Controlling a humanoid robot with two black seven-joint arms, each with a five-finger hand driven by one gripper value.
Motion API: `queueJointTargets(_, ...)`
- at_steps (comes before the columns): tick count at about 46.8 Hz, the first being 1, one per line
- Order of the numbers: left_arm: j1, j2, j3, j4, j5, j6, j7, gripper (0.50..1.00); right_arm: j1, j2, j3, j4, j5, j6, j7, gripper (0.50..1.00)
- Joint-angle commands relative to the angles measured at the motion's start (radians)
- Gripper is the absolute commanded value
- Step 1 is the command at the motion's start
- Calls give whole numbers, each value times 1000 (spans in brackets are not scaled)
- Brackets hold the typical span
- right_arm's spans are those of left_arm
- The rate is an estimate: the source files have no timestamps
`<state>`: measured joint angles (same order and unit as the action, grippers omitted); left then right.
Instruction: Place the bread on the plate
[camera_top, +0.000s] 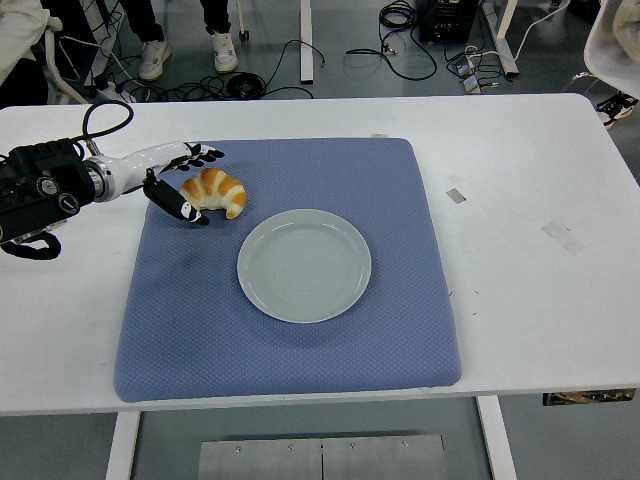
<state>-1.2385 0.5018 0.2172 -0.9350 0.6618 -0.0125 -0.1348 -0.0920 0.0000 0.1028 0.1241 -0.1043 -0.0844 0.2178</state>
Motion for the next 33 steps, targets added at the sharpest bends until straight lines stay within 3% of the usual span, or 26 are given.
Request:
queueJointTargets(1, 1, -2, 2, 1, 2, 8, 0, 880, 0, 0, 0, -1, 0, 0, 0, 1000)
queueJointTargets(15, 24, -11, 2, 21, 2, 29, -2, 866, 0, 0, 0, 0, 0, 0, 0, 1000)
queueJointTargets(27, 30, -25, -1, 39, 2, 46, -3, 703, 0, 0, 0, 0, 0, 0, 0, 1000)
queueJointTargets(33, 28, -25, 1, 41, 2, 57, -6, 556, 0, 0, 0, 0, 0, 0, 0, 1000)
